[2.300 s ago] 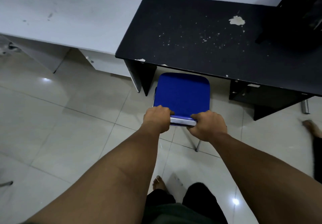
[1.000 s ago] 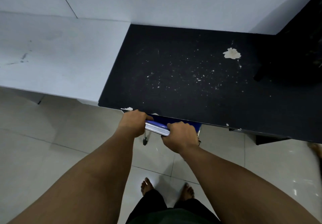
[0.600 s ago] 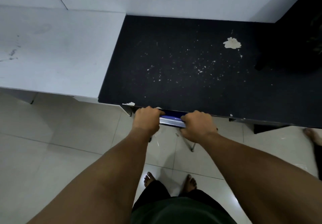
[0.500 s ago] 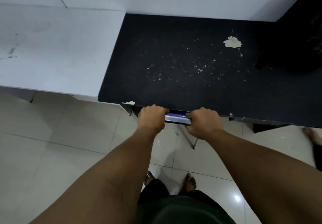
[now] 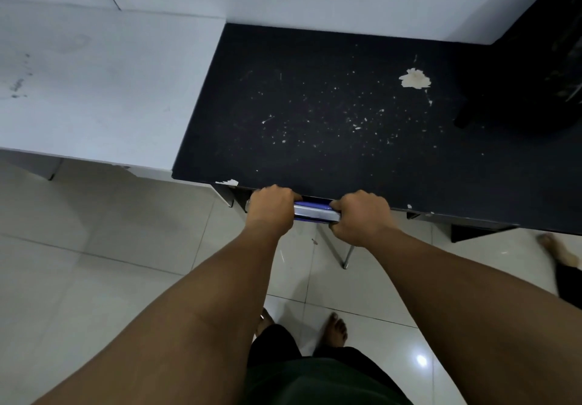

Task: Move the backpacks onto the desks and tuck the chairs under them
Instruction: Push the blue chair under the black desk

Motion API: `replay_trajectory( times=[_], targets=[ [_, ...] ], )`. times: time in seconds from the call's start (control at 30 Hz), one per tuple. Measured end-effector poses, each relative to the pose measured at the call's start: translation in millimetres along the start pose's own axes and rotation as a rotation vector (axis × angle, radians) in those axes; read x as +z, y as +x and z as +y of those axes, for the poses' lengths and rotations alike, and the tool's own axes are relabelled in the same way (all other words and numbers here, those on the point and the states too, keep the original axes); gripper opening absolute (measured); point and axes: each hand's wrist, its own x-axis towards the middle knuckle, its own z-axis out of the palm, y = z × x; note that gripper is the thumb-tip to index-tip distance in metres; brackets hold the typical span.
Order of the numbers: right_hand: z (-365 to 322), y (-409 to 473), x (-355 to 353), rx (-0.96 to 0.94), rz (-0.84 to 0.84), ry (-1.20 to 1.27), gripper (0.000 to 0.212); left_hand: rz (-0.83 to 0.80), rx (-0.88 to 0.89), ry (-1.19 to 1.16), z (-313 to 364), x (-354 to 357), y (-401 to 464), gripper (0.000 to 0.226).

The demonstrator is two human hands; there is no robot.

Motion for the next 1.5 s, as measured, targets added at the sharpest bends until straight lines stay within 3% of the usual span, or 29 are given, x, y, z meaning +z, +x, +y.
replay_trajectory(
  times=[0.3,0.47,0.67,0.8,0.87,0.93,1.03,1.13,1.27,1.5],
  targets=[
    [-4.0,-9.3,-13.7,0.103,-0.222,0.305,0.050,-0.062,-0.085,0.127,9.2,-16.1,-15.1,0.050],
    [-2.6,-28.0,-18.9,0.117,-0.167,0.343,0.045,-0.065,-0.240,-0.011,7.8,-21.6,-37.2,0.054],
    [-14.1,-42.7,-37.4,0.084,-0.050,0.306,0.016,-0.024,-0.260,-0.125,10.4,-22.3,-66.4,0.070],
    [-41.6,-54.2,-50.7,0.016,0.026,0.293,0.012,-0.007,-0.279,-0.211,12.8,-18.6,-84.7,0.080],
    [-58.4,-60.2,-53.1,-0.026,0.019,0.286,0.014,-0.001,-0.289,-0.264,14.0,-18.0,-95.4,0.077],
    [-74.8,-67.7,-51.4,-0.060,-0.025,0.279,0.014,0.000,-0.304,-0.292,14.8,-19.2,-109.2,0.058],
    [-92.9,-79.6,-41.3,-0.113,-0.161,0.247,0.014,-0.133,-0.323,-0.301,12.7,-15.2,-133.6,0.041],
    [-107.5,-93.2,-23.8,-0.122,-0.321,0.181,0.021,-0.279,-0.349,-0.435,7.1,-3.8,-169.1,0.052],
    [-123.9,-119.6,12.6,-0.133,-0.350,0.137,0.029,-0.270,-0.464,-0.593,-6.7,31.4,-235.4,0.054],
    [-158.1,-182.0,88.6,-0.115,-0.541,0.036,0.037,-0.520,-0.539,-0.654,-36.1,114.3,-364.3,0.057]
  ],
)
